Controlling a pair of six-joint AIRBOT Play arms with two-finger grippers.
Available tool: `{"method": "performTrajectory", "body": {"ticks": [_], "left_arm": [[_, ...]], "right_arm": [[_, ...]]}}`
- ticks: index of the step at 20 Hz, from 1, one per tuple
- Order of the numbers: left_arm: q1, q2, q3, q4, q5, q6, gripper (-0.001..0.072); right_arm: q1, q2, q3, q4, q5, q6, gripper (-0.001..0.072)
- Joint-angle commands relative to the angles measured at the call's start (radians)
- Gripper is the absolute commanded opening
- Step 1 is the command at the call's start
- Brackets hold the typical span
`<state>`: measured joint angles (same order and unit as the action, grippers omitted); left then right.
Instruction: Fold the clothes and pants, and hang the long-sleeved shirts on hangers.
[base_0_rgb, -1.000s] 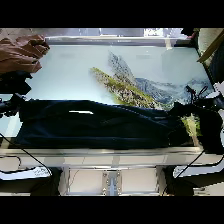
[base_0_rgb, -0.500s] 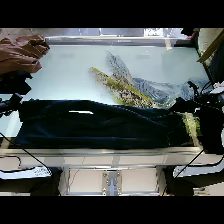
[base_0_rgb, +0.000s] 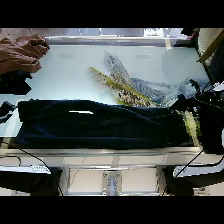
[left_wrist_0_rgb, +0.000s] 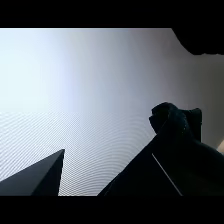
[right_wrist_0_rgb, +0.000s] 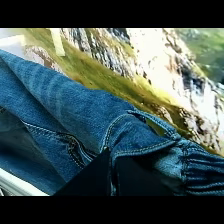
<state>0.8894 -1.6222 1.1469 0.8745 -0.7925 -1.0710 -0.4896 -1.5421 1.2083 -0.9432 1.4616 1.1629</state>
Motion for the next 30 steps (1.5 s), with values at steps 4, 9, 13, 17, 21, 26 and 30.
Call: {"method": "performTrajectory", "body": {"ticks": [4, 9, 13, 17, 21, 26, 30], "left_arm": [[-0.001, -0.178, 0.167, -0.235, -0.222, 0.272, 0.0547], [-0.006, -0.194, 0.168, -0.322, -0.23, 0.354, 0.0481], [-0.022, -0.219, 0.168, -0.323, -0.26, 0.361, 0.0393], [-0.059, -0.219, 0.169, -0.324, -0.26, 0.369, 0.0291], [-0.097, -0.219, 0.169, -0.327, -0.259, 0.368, 0.0021], [-0.13, -0.219, 0.169, -0.328, -0.256, 0.334, 0.0021], [-0.137, -0.219, 0.169, -0.327, -0.256, 0.308, 0.002]], "right_arm": [[0.057, 0.0, 0.001, 0.003, 0.008, 0.059, 0.0051], [0.127, 0.0, 0.001, -0.01, -0.042, 0.06, 0.0051], [0.139, 0.0, 0.002, -0.014, -0.038, 0.06, 0.0052], [0.121, 0.001, 0.006, -0.104, -0.064, 0.083, 0.0354], [0.06, 0.0, 0.005, -0.213, -0.067, 0.13, 0.0353], [-0.003, 0.0, 0.005, -0.246, -0.092, 0.114, 0.0353], [0.005, -0.007, 0.005, -0.225, -0.166, 0.052, 0.0353]]}}
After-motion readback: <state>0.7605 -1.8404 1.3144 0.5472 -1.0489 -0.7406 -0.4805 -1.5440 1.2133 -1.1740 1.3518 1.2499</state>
